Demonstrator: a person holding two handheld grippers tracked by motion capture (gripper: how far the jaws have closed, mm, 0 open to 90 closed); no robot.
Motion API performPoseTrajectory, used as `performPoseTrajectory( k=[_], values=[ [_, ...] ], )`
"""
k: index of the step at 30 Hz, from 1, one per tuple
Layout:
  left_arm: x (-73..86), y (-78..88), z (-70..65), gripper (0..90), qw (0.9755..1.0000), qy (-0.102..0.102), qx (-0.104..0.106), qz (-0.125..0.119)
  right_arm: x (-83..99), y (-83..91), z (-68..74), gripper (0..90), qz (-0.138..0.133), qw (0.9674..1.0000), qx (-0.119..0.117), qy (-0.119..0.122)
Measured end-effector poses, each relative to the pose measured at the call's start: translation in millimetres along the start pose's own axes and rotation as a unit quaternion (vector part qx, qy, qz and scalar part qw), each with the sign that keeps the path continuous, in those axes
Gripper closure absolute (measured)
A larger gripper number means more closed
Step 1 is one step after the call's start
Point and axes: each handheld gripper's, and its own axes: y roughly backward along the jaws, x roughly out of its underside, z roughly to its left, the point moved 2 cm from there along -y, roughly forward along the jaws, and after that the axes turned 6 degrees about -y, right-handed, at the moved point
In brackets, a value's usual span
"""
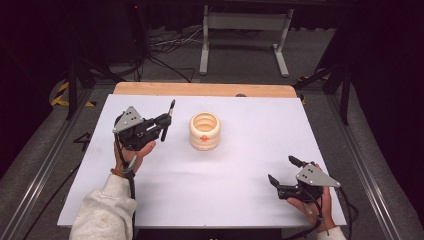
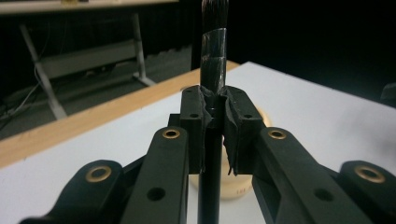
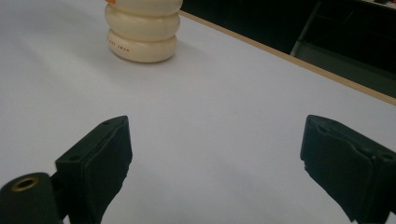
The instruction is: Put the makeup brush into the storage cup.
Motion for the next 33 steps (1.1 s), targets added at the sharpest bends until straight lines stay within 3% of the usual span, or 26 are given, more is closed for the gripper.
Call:
performPoseTrajectory(
  k=[7, 23, 28, 33],
  values=[
    [-12.2, -8.2, -2.2, 79.4, 0.9994, -0.007, 0.009, -0.032, -0.1, 0.7, 0.0, 9.8, -0.001, 1.0, 0.001, -0.001],
    [-26.3, -33.2, -7.1, 79.4, 0.998, -0.011, 0.034, -0.052, -0.1, 1.8, -2.0, 9.8, -0.006, 0.9999, -0.007, -0.006],
    [-30.8, -46.3, -5.5, 79.4, 0.9963, -0.01, 0.047, -0.071, -0.3, 2.0, -2.9, 9.8, -0.007, 0.9999, -0.007, -0.004],
    [-32.8, -58.5, -5.7, 79.4, 0.9957, -0.01, 0.055, -0.074, -0.5, 2.6, -3.3, 9.8, -0.009, 0.9999, -0.008, -0.005]
  ],
)
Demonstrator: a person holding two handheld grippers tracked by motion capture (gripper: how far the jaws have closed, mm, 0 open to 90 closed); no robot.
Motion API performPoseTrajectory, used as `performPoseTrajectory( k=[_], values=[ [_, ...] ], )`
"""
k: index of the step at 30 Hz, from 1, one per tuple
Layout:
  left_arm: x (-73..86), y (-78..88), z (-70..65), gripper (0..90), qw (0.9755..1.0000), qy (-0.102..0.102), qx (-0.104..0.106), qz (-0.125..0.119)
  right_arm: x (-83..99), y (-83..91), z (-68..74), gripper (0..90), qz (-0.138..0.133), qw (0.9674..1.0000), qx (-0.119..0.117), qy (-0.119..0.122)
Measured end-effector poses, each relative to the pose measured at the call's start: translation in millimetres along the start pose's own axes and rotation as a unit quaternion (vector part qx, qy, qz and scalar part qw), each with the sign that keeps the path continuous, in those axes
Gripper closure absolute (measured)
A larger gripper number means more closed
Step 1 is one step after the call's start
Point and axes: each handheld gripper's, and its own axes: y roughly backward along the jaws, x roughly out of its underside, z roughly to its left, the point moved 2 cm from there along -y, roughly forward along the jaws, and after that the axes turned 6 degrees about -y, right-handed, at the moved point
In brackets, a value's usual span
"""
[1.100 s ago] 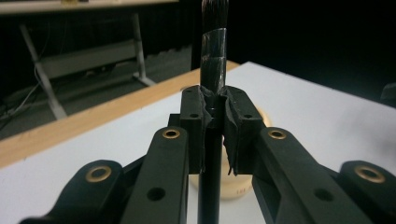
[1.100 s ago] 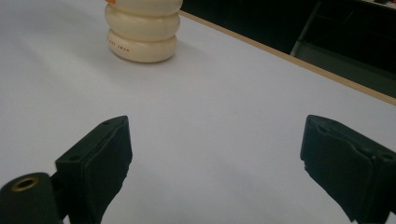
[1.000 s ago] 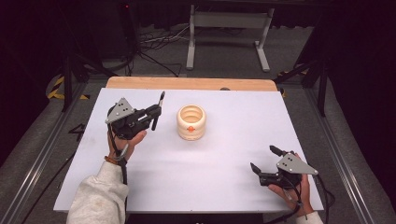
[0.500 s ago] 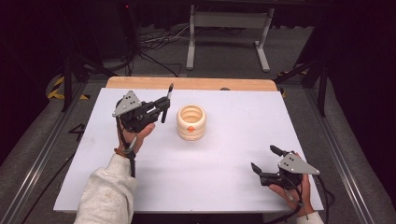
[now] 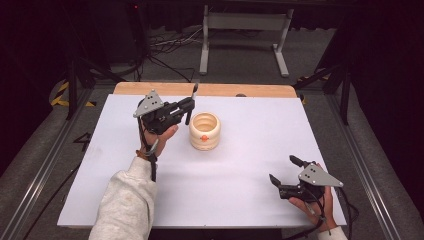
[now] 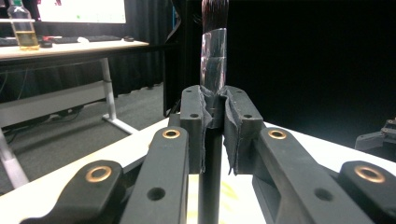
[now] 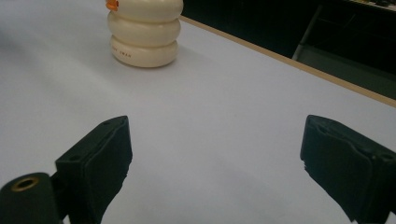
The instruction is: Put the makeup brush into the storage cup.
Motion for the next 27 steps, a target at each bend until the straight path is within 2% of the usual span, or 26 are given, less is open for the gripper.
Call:
performPoseTrajectory(
  k=[6, 11, 13, 20, 27],
  values=[
    [1.4, -14.8, 2.1, 79.4, 0.9998, 0.005, 0.016, -0.01, -0.2, 1.6, -0.8, 10.0, -0.001, 1.0, 0.0, 0.0],
    [5.2, -24.7, 2.4, 79.4, 0.9996, -0.007, 0.028, -0.007, -1.4, 4.2, -0.2, 9.8, -0.007, 1.0, -0.001, -0.001],
    [8.2, -27.0, 3.0, 79.4, 0.9994, 0.001, 0.034, -0.008, -1.4, 4.2, -0.4, 9.9, -0.007, 1.0, 0.001, 0.0],
    [17.7, -36.6, 4.8, 79.4, 0.999, 0.011, 0.041, -0.011, -3.5, 5.6, 1.3, 10.0, -0.015, 0.9999, 0.003, 0.006],
    [25.2, -46.7, 3.1, 79.4, 0.9992, 0.005, 0.04, 0.0, -3.4, 5.1, 1.5, 10.0, -0.013, 0.9999, 0.004, 0.007]
  ],
)
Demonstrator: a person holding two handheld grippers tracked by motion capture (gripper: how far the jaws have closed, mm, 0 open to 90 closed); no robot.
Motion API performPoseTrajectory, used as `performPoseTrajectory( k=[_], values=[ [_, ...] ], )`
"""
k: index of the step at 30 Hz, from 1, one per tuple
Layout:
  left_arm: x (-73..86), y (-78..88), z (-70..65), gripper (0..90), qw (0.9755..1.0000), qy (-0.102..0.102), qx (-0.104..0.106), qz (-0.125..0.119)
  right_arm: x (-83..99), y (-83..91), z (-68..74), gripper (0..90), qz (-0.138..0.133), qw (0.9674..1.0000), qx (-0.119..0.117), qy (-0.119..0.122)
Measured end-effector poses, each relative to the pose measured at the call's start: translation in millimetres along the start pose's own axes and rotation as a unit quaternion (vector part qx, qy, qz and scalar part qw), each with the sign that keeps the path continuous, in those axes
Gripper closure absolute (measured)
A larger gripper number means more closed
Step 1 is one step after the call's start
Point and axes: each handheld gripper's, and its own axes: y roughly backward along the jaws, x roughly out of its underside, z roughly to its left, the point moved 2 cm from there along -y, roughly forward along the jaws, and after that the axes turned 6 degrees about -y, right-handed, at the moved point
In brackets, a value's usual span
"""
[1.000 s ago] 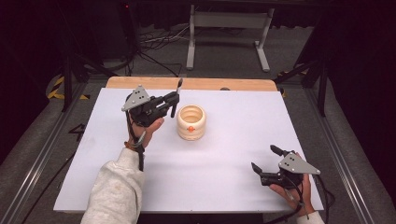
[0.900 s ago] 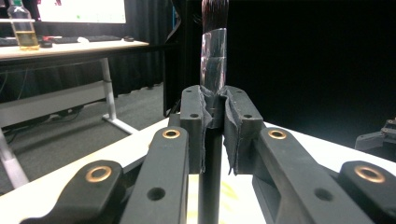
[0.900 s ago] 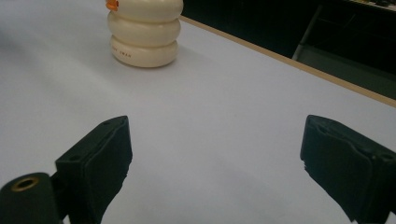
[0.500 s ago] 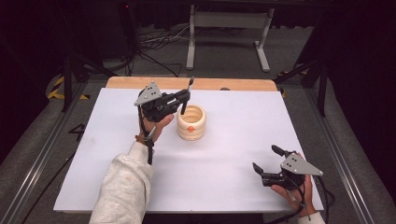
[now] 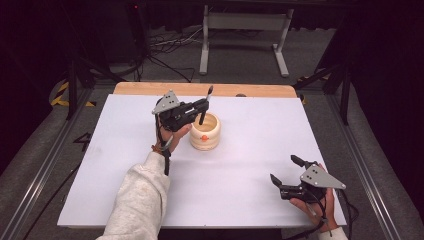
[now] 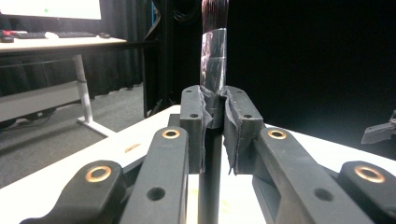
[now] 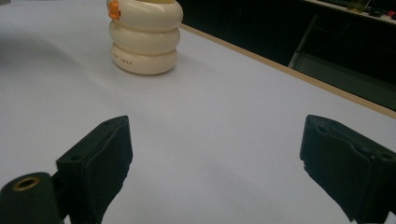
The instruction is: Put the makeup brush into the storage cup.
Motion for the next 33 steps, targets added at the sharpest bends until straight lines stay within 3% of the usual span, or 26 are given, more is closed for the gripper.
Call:
performPoseTrajectory(
  k=[7, 18, 29, 33],
  values=[
    [7.2, -8.3, -3.7, 79.3, 0.9999, -0.004, 0.002, 0.013, -0.2, 0.4, 1.6, 10.1, -0.002, 1.0, -0.004, 0.003],
    [26.5, -15.6, -1.3, 79.4, 0.9992, 0.006, -0.003, 0.038, 0.2, -0.5, 3.2, 10.1, -0.001, 1.0, -0.007, 0.004],
    [40.6, -10.0, -6.0, 79.3, 0.9985, 0.01, 0.002, 0.054, 0.0, -1.0, 3.4, 10.1, 0.0, 1.0, -0.008, 0.004],
    [42.1, -4.6, -6.2, 79.3, 0.9986, 0.017, 0.001, 0.049, -0.2, -1.2, 3.7, 10.2, 0.0, 1.0, -0.009, 0.004]
  ],
)
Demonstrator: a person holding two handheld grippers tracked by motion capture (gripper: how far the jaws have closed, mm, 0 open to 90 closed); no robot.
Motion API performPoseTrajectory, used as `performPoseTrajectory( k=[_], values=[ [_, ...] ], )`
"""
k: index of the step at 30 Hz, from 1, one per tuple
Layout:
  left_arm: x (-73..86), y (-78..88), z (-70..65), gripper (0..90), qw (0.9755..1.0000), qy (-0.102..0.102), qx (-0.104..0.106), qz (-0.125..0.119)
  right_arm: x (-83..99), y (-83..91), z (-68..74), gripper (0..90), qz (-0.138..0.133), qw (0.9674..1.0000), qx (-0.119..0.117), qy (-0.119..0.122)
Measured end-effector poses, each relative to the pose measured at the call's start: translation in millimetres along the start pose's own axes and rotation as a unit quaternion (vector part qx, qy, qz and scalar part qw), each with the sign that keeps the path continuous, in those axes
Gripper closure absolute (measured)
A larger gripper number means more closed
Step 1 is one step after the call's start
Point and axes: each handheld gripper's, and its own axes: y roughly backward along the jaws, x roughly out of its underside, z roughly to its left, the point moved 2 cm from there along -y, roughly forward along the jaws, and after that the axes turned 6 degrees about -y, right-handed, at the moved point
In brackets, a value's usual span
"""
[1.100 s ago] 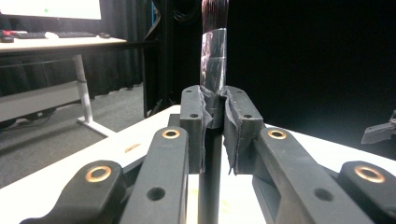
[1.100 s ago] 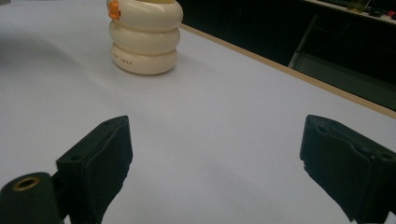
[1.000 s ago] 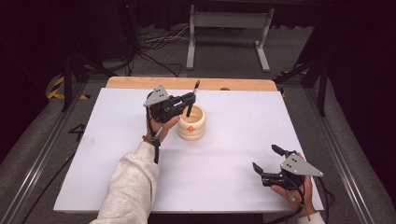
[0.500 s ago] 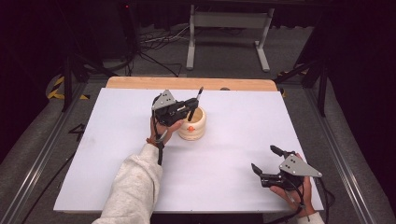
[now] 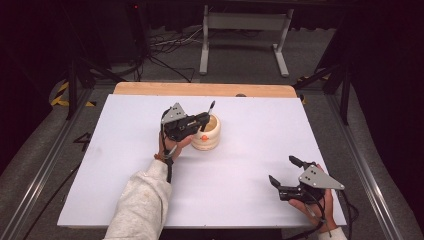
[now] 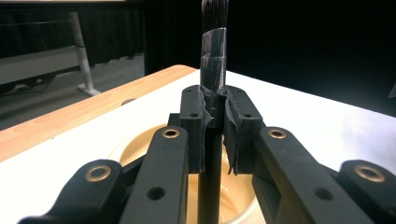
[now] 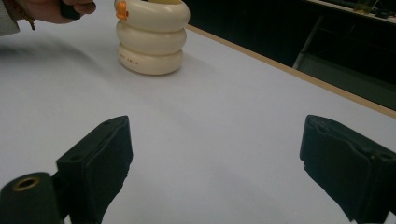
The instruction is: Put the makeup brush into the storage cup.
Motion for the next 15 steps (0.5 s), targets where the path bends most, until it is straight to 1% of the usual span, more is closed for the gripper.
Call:
performPoseTrajectory(
  k=[5, 7, 12, 15],
  values=[
    [3.3, 2.6, -1.4, 79.3, 0.9999, -0.005, -0.002, 0.011, 0.1, -1.1, 0.8, 10.2, 0.002, 1.0, -0.002, 0.0],
    [4.3, 3.5, -1.2, 79.3, 0.9999, -0.003, -0.001, 0.01, -0.2, -1.3, 1.4, 10.2, 0.002, 1.0, -0.001, 0.001],
    [5.6, 3.4, -1.6, 79.2, 0.9998, -0.005, -0.003, 0.016, -0.4, -1.4, 1.7, 10.2, 0.002, 1.0, -0.002, 0.004],
    [5.9, 3.6, -0.9, 79.2, 0.9998, -0.003, -0.004, 0.017, -0.3, -0.7, 1.2, 10.2, 0.002, 1.0, -0.001, 0.0]
  ],
)
